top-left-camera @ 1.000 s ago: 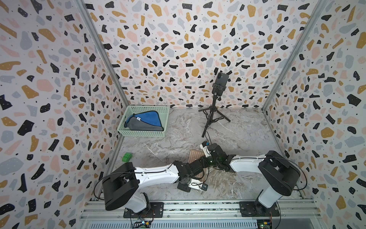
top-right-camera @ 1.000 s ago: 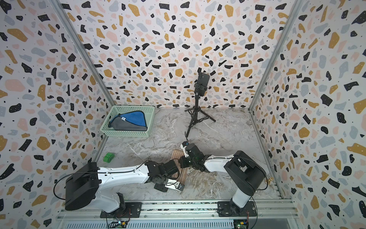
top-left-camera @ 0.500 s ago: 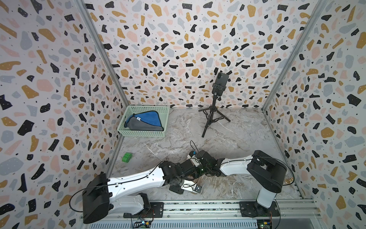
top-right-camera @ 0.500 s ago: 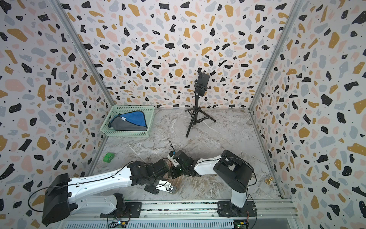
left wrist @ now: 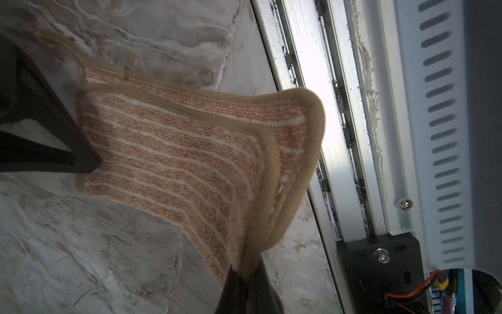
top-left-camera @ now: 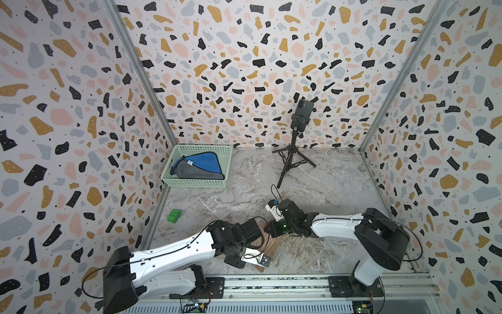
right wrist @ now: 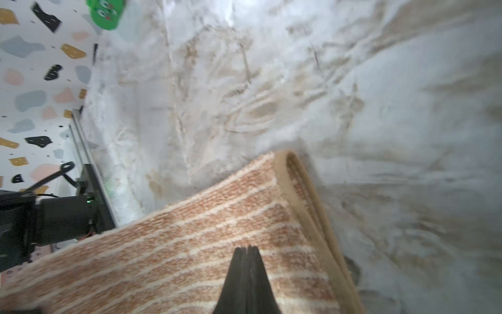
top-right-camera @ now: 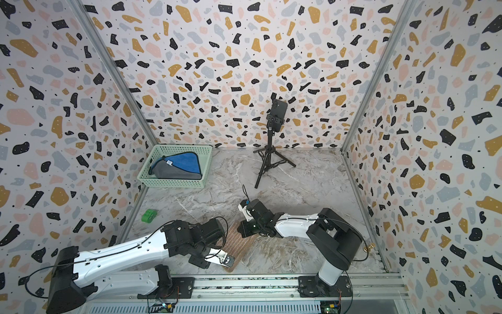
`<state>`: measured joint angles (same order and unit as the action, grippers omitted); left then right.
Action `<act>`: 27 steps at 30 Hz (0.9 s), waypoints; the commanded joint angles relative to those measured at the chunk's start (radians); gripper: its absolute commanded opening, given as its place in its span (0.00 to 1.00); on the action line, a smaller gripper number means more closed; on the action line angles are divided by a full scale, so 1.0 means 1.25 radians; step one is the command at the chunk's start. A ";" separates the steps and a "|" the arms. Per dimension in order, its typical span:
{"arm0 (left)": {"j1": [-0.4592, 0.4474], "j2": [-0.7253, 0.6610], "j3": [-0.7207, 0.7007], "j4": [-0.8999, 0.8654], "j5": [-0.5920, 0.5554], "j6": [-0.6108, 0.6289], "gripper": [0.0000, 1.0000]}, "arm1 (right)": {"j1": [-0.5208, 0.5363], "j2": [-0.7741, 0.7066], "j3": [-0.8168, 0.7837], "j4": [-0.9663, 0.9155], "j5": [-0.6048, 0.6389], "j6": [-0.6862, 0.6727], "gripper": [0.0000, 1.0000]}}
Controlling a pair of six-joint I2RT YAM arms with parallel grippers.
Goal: Fold the square dishcloth
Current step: Fold the cleaning item at the center of the board.
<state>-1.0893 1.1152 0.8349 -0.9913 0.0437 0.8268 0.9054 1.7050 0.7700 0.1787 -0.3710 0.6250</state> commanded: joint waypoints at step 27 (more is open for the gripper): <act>0.097 0.253 0.172 0.161 -0.048 0.105 0.00 | -0.167 0.036 -0.116 0.175 -0.156 0.085 0.00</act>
<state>-0.9798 1.4170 1.0168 -0.8051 -0.0345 0.9348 0.6922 1.7351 0.6182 0.4358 -0.5785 0.7391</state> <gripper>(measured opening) 0.049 0.040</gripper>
